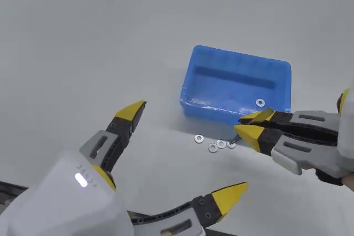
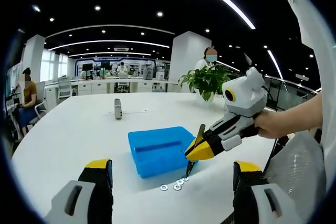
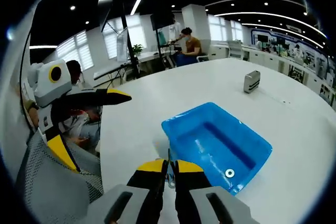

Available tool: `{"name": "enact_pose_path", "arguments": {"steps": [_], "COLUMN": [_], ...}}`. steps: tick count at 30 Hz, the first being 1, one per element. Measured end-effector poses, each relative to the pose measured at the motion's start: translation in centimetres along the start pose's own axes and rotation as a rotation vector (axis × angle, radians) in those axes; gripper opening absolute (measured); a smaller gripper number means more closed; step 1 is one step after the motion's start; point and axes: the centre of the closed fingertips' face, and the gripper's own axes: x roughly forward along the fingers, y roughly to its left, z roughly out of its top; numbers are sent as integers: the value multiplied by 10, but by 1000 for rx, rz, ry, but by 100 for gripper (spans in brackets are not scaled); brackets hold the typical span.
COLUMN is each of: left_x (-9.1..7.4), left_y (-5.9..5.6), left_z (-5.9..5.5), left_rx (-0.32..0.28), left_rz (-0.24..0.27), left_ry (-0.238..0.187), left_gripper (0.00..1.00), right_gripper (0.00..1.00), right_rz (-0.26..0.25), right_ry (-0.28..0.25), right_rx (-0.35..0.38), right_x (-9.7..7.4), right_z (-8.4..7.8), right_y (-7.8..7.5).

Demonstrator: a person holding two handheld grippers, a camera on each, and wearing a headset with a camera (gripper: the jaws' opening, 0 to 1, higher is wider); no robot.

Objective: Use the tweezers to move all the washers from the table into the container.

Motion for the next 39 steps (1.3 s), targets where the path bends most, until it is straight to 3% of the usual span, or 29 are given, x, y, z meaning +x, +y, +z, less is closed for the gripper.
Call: {"name": "enact_pose_path", "arguments": {"steps": [7, 10, 11, 19, 23, 26, 29, 31, 35, 39], "left_x": [0, 0, 0, 0, -1, -1, 0, 0, -1, -4], "left_y": [1, 1, 1, 0, -1, 0, -1, -1, -1, 4], "left_z": [-2, -3, -3, -4, -4, -5, -5, -5, -5, 4], "left_rx": [-5, -9, -8, -7, -13, -14, -15, -11, -10, 3], "left_rz": [2, 1, 0, -6, -8, -8, -11, -12, -8, 22], "left_ry": [10, 15, 16, 19, 18, 21, 22, 23, 26, -19], "left_gripper": [97, 96, 96, 96, 95, 95, 95, 95, 94, 98], "right_gripper": [3, 3, 3, 4, 4, 4, 3, 3, 3, 2], "right_rz": [12, 12, 14, 45, 34, 80, 61, 75, 93, 82], "right_ry": [3, 38, 19, 18, 44, 29, 38, 51, 97, 111], "right_rx": [11, -16, -20, -62, -88, -94, -130, -145, -318, -370], "right_x": [2, 4, 3, 3, 2, 3, 5, 7, 9, 11], "right_z": [-2, -9, -5, -10, -18, -19, -18, -16, -17, -17], "right_y": [3, 5, 6, 13, 11, 16, 11, 12, 19, 24]}}
